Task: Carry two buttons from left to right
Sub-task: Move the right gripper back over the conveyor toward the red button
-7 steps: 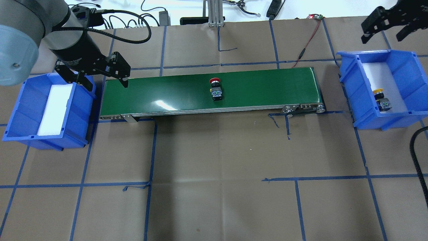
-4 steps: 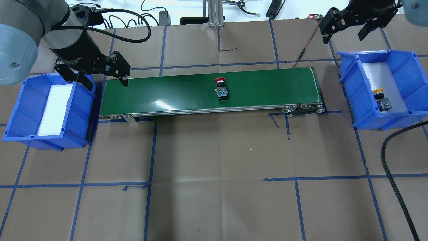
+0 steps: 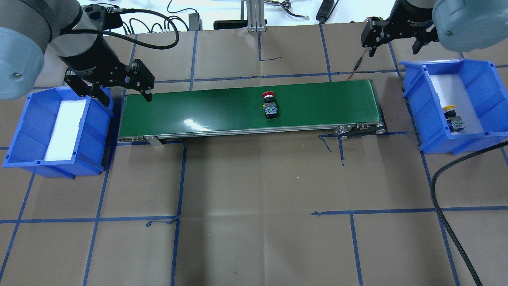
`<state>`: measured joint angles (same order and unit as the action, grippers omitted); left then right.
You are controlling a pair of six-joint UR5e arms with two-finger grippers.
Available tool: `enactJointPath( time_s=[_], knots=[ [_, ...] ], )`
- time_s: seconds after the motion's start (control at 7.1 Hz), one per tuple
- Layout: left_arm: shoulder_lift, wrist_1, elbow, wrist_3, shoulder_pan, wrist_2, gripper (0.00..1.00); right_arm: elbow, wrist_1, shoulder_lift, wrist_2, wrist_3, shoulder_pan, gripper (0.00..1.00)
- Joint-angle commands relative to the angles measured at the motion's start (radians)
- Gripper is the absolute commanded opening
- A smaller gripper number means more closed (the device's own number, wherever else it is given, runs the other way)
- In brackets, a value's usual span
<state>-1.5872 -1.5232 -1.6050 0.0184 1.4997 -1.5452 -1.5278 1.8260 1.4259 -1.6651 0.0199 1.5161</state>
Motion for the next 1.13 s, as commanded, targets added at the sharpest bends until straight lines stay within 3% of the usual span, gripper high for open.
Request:
enactJointPath(
  time_s=[0.0, 0.42, 0.99],
  knots=[
    [-0.002, 0.000, 0.005, 0.000, -0.001, 0.001, 1.00, -0.041, -0.020, 0.001, 0.002, 0.015, 0.006, 0.99],
    [-0.010, 0.000, 0.001, 0.000, 0.001, -0.004, 1.00, -0.046, -0.059, -0.001, 0.054, 0.011, 0.006, 1.00],
    [-0.002, -0.002, 0.002, 0.000, -0.001, 0.004, 1.00, -0.046, -0.057, -0.004, 0.054, -0.001, 0.006, 0.99]
  ],
)
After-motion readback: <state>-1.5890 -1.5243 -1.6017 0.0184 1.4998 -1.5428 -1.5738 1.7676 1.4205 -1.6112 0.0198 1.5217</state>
